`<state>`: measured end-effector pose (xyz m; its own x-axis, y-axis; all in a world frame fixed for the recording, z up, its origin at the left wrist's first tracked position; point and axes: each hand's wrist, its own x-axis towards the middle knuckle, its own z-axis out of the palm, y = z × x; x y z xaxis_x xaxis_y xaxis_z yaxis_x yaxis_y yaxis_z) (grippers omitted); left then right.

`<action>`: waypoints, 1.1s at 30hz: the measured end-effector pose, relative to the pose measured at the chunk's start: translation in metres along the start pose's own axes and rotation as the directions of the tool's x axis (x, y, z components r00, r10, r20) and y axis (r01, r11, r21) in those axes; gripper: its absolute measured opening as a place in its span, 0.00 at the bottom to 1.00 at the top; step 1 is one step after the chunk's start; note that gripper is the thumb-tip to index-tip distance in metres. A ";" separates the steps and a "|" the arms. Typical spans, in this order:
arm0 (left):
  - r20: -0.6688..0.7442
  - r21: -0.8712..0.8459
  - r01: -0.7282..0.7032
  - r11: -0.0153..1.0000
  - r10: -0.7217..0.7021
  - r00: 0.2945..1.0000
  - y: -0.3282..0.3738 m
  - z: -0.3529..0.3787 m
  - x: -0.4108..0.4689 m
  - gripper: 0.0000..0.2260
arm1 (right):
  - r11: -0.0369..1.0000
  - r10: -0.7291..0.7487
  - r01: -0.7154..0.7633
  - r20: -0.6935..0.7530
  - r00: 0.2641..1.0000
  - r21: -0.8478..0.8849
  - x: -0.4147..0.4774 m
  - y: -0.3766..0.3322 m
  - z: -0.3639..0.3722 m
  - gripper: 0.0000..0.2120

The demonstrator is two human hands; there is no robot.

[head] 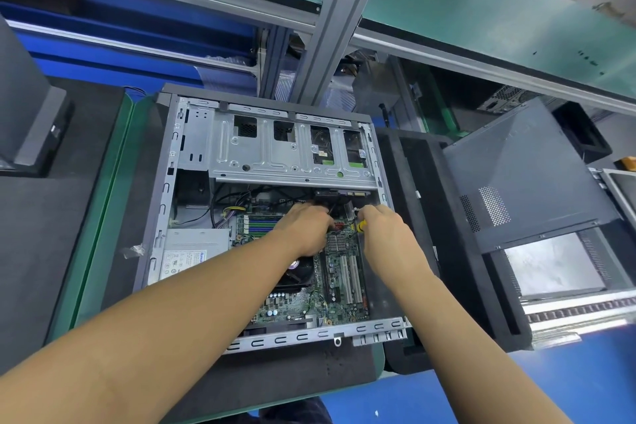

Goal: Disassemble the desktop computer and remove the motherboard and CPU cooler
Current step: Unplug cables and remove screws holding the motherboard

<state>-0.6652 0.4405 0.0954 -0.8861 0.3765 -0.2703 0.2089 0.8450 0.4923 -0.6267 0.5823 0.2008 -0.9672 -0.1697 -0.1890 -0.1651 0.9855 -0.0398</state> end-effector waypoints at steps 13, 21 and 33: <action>0.030 -0.027 0.015 1.000 -0.014 0.999 -0.001 0.000 0.001 0.24 | 1.000 0.004 -0.004 -0.004 1.000 0.024 0.000 0.000 -0.002 0.14; 0.039 -0.032 0.017 0.999 -0.016 0.999 0.001 -0.003 0.001 0.24 | 1.000 0.006 -0.006 -0.006 1.000 0.002 -0.001 0.000 -0.001 0.14; 0.040 -0.039 0.033 0.999 -0.031 0.999 -0.001 0.000 0.001 0.25 | 0.999 0.009 -0.009 -0.015 1.000 0.031 -0.002 0.000 0.000 0.14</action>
<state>-0.6662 0.4400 0.0949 -0.8749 0.3648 -0.3185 0.1632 0.8414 0.5153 -0.6252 0.5829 0.2008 -0.9715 -0.1606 -0.1745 -0.1508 0.9862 -0.0684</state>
